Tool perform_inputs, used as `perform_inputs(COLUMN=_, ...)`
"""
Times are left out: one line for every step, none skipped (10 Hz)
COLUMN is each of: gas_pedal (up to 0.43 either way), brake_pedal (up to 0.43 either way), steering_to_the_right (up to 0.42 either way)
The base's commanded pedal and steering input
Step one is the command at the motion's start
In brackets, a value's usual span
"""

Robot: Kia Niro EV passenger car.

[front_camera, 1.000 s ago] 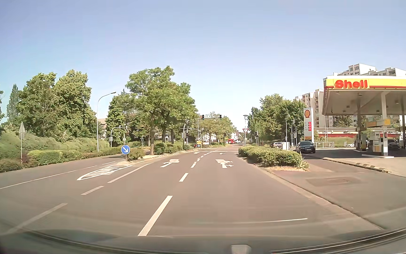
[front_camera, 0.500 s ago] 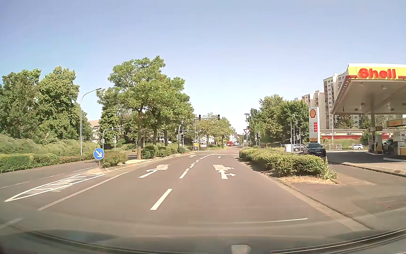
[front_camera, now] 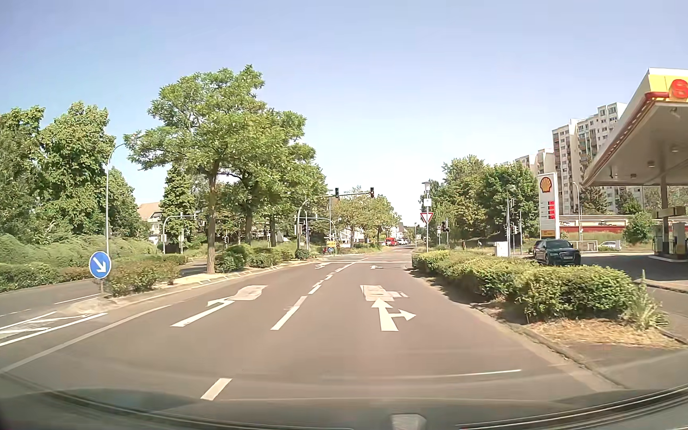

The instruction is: Follow the waypoints while adhering to traffic rules and regulations

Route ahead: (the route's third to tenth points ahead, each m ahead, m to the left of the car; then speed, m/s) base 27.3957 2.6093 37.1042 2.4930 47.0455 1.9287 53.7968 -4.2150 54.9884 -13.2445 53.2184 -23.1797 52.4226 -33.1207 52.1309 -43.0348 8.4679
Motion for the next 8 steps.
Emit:
perform_inputs(gas_pedal=0.0, brake_pedal=0.03, steering_to_the_right=-0.003)
perform_inputs(gas_pedal=0.0, brake_pedal=0.03, steering_to_the_right=-0.003)
perform_inputs(gas_pedal=0.0, brake_pedal=0.03, steering_to_the_right=-0.003)
perform_inputs(gas_pedal=0.0, brake_pedal=0.03, steering_to_the_right=-0.003)
perform_inputs(gas_pedal=0.0, brake_pedal=0.03, steering_to_the_right=-0.003)
perform_inputs(gas_pedal=0.0, brake_pedal=0.03, steering_to_the_right=-0.003)
perform_inputs(gas_pedal=0.0, brake_pedal=0.03, steering_to_the_right=-0.003)
perform_inputs(gas_pedal=0.0, brake_pedal=0.03, steering_to_the_right=-0.003)
